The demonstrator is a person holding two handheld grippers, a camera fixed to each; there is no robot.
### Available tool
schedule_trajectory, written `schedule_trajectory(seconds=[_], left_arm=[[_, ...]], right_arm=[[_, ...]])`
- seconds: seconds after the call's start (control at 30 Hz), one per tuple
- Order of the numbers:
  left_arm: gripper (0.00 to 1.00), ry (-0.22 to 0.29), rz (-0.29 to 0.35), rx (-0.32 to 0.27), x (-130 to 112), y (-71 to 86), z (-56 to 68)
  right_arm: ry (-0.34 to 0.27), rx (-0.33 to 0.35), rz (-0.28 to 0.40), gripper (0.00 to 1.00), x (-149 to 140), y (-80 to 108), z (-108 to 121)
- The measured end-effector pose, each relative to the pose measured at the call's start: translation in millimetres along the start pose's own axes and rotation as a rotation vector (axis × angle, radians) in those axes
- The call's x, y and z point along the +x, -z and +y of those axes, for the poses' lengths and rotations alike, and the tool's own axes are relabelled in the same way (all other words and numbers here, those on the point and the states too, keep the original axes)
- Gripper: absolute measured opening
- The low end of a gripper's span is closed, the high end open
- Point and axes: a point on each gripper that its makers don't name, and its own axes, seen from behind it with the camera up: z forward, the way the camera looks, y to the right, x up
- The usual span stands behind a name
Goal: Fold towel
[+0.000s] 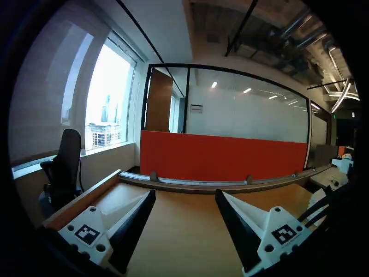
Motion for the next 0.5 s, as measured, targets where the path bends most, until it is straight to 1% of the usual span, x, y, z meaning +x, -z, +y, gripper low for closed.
schedule_trajectory(seconds=[0.1,0.3,0.4,0.5], left_arm=[[0.96,-0.004,0.010,-0.012,-5,-1.6,1.1],[0.96,-0.028,0.025,-0.035,-19,-2.6,4.7],[0.96,-0.045,0.024,-0.032,-33,-3.3,2.9],[0.96,-0.068,0.024,-0.027,-49,-3.6,0.5]], right_arm=[[0.014,0.005,0.001,1.00,0,-0.7,-6],[0.035,0.022,0.009,1.00,0,-0.2,-23],[0.034,0.029,0.009,1.00,-7,-1.1,-30],[0.035,0.035,0.006,1.00,-20,-3.2,-34]])
